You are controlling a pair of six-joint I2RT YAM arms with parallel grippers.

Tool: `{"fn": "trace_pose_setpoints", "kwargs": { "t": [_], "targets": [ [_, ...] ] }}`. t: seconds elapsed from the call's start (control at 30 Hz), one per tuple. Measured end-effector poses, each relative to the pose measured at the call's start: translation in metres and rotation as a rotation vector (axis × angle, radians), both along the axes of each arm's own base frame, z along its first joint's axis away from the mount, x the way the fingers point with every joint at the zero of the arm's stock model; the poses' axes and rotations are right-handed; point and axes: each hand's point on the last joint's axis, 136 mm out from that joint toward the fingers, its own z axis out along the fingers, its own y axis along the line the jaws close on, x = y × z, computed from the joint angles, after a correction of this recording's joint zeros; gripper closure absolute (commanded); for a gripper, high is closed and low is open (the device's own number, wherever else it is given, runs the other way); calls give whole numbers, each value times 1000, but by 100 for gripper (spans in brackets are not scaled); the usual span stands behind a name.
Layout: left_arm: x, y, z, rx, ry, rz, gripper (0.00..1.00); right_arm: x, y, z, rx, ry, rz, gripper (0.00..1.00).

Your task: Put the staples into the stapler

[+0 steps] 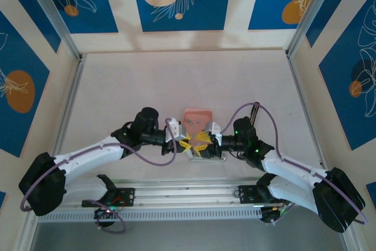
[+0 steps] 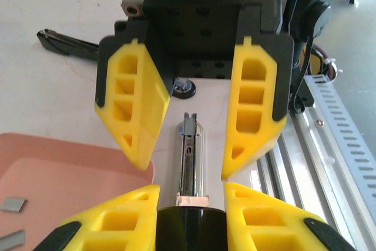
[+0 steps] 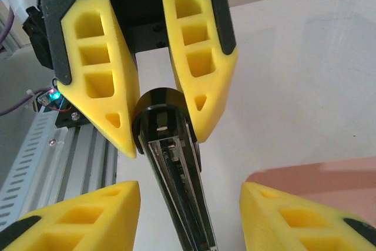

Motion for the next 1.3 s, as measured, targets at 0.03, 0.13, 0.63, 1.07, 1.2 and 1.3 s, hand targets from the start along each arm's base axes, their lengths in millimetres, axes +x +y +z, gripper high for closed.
{"fn": "trace_pose_setpoints", "kwargs": {
  "t": [0.03,0.13,0.63,1.07,1.2,1.3],
  "targets": [
    [0,2,-2,12,-3,3,92,0,0,2,5,10,-4,48],
    [-2,9,-6,57,-18,11,92,0,-1,5,18,46,-26,45],
    [-5,40,-5,278,-90,16,90,13,-11,-26,-89,511,-299,49],
    [-5,40,-11,355,-59,-26,89,4,-29,-66,-231,940,-520,53],
    [-4,39,-11,363,-58,-32,89,0,-33,-71,-245,993,-546,56],
    [-3,38,-11,366,-57,-35,89,-1,-33,-72,-243,1023,-555,58]
  ]
}}
